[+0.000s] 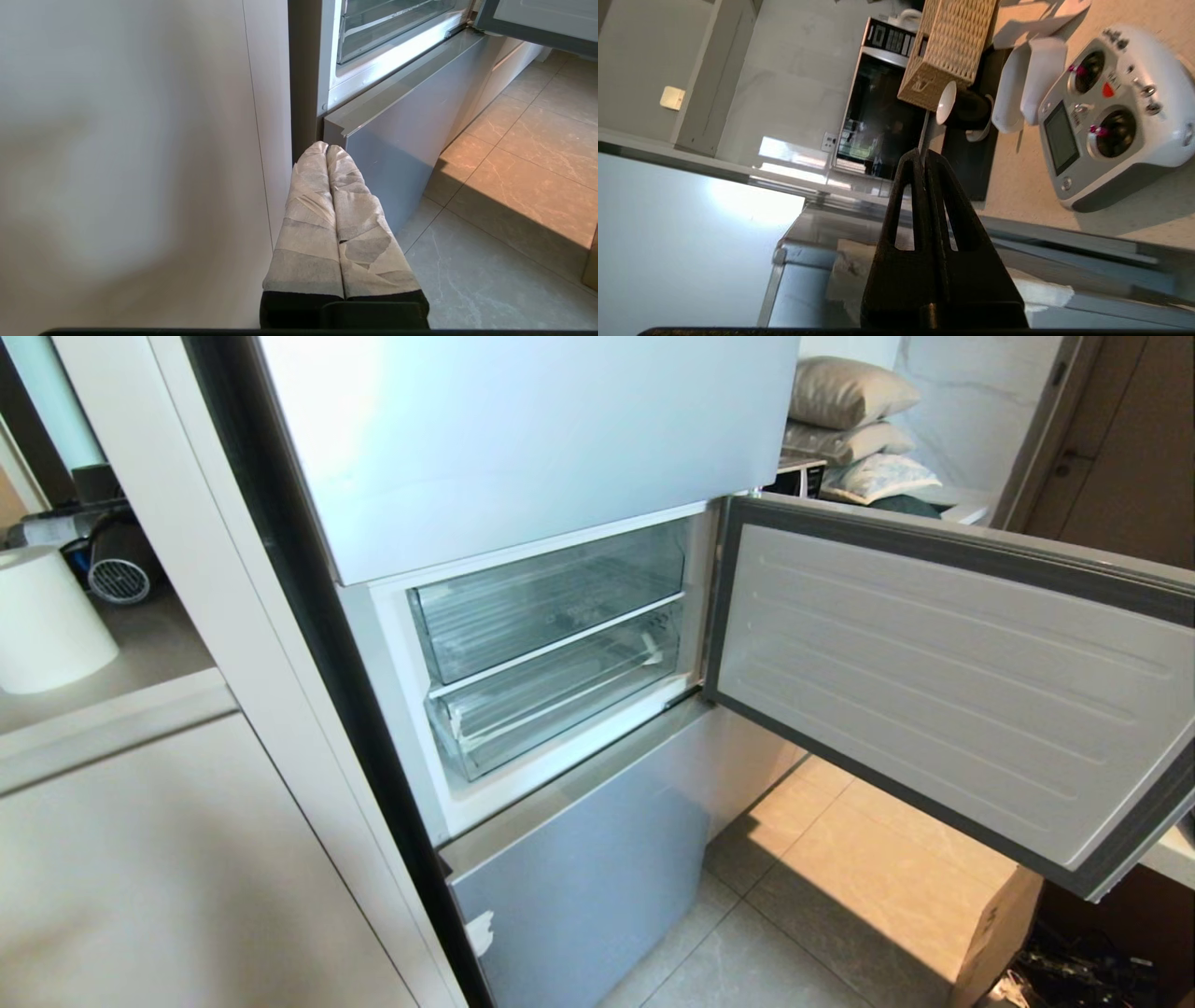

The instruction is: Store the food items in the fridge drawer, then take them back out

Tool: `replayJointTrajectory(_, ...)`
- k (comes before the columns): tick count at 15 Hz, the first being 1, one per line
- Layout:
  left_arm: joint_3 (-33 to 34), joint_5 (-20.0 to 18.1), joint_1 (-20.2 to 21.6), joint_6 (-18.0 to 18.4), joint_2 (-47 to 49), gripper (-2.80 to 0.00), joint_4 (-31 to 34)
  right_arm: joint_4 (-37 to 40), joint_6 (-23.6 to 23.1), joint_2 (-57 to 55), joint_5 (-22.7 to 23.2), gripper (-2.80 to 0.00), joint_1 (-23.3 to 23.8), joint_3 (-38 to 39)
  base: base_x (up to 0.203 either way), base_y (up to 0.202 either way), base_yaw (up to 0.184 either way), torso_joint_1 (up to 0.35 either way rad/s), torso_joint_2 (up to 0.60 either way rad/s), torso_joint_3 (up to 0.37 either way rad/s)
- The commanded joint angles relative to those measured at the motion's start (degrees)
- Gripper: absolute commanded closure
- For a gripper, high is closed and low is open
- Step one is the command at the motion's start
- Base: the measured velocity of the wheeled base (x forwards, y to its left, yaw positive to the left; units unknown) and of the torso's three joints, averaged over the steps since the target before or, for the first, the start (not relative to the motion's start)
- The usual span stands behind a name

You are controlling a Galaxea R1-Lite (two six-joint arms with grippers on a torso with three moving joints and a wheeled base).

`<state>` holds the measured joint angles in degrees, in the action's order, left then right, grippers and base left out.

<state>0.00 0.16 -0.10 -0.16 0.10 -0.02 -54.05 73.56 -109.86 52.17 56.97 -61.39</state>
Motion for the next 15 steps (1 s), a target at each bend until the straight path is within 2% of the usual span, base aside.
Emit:
replayJointTrajectory(1, 0.0, 0.02, 0.01, -0.02, 0.08, 0.0, 0.02, -0.2, 1.07, -2.01, 1.31, 0.0, -2.77, -0.59, 0.0, 0.0, 0.0, 0.0, 0.0, 0.0)
replayJointTrajectory(4, 0.0, 0.02, 0.01, -0.02, 0.08, 0.0, -0.06, 0.25, 3.0, 1.0, 7.78, 0.0, -2.87, 2.61, 0.0, 0.0, 0.0, 0.0, 0.0, 0.0)
replayJointTrajectory(7, 0.0, 0.02, 0.01, -0.02, 0.08, 0.0, -0.06, 1.94, 3.16, 6.07, 10.27, 0.0, -2.97, 6.89, 0.0, 0.0, 0.0, 0.0, 0.0, 0.0)
replayJointTrajectory(11, 0.0, 0.02, 0.01, -0.02, 0.08, 0.0, 0.02, 2.35, 3.21, 19.71, 11.39, 0.0, -1.67, 13.28, 0.0, 0.0, 0.0, 0.0, 0.0, 0.0)
replayJointTrajectory(13, 0.0, 0.02, 0.01, -0.02, 0.08, 0.0, -0.06, 1.87, 3.42, 26.51, 10.47, 0.0, 0.98, 13.31, 0.0, 0.0, 0.0, 0.0, 0.0, 0.0)
replayJointTrajectory(14, 0.0, 0.02, 0.01, -0.02, 0.08, 0.0, 0.02, 1.05, 3.35, 27.82, 7.23, 0.0, 1.91, 12.58, 0.0, 0.0, 0.0, 0.0, 0.0, 0.0)
replayJointTrajectory(15, 0.0, 0.02, 0.01, -0.02, 0.08, 0.0, 0.02, 0.49, 2.8, 27.31, 0.63, 0.0, 2.17, 11.93, 0.0, 0.0, 0.0, 0.0, 0.0, 0.0)
